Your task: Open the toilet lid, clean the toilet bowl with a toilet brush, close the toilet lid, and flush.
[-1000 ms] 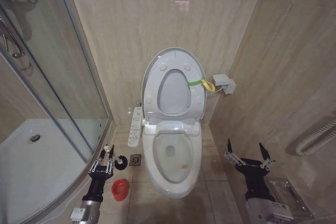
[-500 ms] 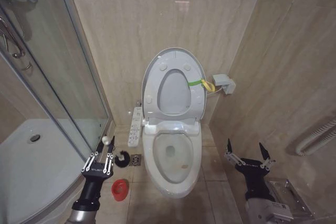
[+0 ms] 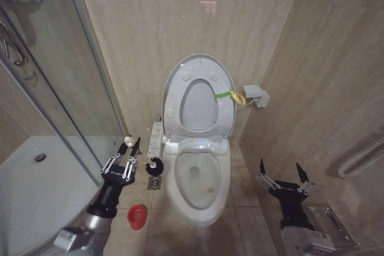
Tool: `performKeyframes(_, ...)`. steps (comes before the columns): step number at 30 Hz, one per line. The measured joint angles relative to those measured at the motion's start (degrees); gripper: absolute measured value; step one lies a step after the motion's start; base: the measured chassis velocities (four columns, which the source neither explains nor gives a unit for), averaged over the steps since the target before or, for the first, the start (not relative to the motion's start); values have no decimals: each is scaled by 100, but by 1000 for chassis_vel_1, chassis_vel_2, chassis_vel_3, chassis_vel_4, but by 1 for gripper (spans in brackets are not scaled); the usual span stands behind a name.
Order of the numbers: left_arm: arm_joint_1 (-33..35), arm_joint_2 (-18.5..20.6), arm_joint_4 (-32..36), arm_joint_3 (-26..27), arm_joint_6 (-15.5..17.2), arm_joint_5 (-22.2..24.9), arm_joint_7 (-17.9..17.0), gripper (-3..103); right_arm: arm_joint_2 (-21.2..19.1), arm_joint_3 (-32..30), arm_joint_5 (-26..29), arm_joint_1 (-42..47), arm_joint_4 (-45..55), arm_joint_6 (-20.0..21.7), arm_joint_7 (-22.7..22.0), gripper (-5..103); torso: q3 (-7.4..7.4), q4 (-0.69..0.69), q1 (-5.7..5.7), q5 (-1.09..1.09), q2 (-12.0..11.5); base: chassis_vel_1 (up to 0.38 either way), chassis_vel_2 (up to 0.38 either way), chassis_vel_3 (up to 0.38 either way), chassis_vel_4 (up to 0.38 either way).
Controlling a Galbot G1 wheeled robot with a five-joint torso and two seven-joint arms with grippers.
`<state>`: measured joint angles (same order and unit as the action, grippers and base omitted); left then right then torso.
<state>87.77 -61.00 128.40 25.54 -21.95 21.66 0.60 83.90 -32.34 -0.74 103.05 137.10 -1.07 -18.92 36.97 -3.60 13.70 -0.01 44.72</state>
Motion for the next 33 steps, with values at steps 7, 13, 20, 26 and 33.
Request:
performKeyframes(7,-724,300,-640,-527,-70,249,57,26,1,0,0,0,0,0,0,100,0,0,0,0,0,0,0,0,0)
performKeyframes(13,-1616,480,-1322,-1351,-26,367,42,26,1,1,0,0,0,0,0,100,0,1,0,1,0,0,0,0,0)
performKeyframes(20,-2766,404,-2107,-2430,-116,538,52,26,1,0,0,0,0,0,0,100,0,-1,0,2,-1,0,0,0,0)
performKeyframes(26,-3527,-76,-3027,-3077,-290,555,120,26,1,0,0,0,0,0,-3,100,0,0,1,3,-1,0,0,0,0)
performKeyframes(33,-3959,-430,-3935,-3548,-521,547,218,26,1,0,0,0,0,0,-2,100,0,0,0,2,-1,0,0,0,0)
